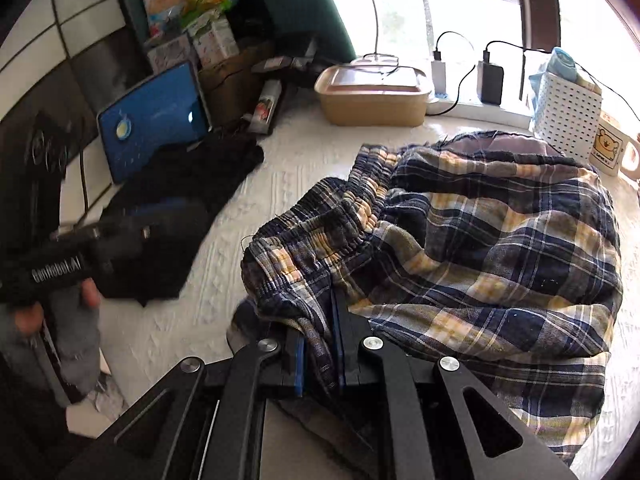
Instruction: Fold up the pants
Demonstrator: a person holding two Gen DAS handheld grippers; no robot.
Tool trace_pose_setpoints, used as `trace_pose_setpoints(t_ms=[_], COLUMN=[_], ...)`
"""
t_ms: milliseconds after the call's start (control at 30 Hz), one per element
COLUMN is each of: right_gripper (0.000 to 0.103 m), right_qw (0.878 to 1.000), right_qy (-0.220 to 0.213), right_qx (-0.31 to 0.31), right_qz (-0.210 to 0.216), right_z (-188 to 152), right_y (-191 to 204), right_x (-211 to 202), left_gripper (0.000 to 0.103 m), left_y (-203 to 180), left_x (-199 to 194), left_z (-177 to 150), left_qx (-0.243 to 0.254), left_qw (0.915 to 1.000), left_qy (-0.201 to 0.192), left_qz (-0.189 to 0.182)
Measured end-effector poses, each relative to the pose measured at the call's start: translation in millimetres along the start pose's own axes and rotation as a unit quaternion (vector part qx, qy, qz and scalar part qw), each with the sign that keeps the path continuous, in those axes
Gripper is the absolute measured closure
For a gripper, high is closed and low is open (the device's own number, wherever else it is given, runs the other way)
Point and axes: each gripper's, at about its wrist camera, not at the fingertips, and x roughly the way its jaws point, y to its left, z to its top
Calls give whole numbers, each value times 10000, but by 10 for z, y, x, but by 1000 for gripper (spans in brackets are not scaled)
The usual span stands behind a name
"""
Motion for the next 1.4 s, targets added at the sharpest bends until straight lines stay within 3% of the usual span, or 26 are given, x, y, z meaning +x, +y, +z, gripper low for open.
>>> trace_pose_setpoints(t_ms=[100,200,267,300,400,600,800,867,933,1033,1133,1200,1333,1400], right_gripper=[87,64,12,5,5,5,5,5,5,5,5,6,6,6], right_qw=[9999,9995,9989,9981,9957,9939,9902,9907,9914,9919,9899,9894,9886,9877], right_qy=[-111,-285,-392,-475,-696,-949,-981,-928,-844,-692,-126,153,123,35], right_qx=[14,103,170,216,219,566,895,829,714,624,406,398,550,703], right_qz=[19,120,206,339,577,-66,-424,-543,-702,-867,-1350,-1385,-1395,-1399], right_z=[-48,-94,-129,-147,-181,-227,-200,-138,-36,83,78,-36,-124,-126], right_y=[-73,-183,-258,-291,-342,-744,-1286,-1458,-1616,-1794,-1872,-1922,-1993,-2028], right_x=[-100,-278,-413,-490,-718,-929,-938,-900,-816,-632,-306,-179,-269,-393], left_gripper=[41,41,41,40,40,39,38,28,19,17,15,14,14,15], left_y=[-140,-314,-456,-515,-690,-920,-814,-732,-637,-527,-464,-429,-445,-466], left_x=[73,136,178,195,299,703,954,1036,1065,1053,1011,1005,934,789], left_z=[95,191,259,285,357,239,169,144,125,118,134,152,233,336], left_qx=[183,415,610,697,972,1598,1843,1919,1867,1627,1560,1479,1362,1283], left_qw=[9998,9991,9980,9974,9949,9853,9774,9743,9751,9794,9809,9818,9826,9859], left_qy=[7,-11,-17,-18,85,605,905,1015,1018,1072,1052,1117,1226,1076], left_qz=[-16,-89,-150,-174,-248,18,495,605,632,523,489,414,288,68])
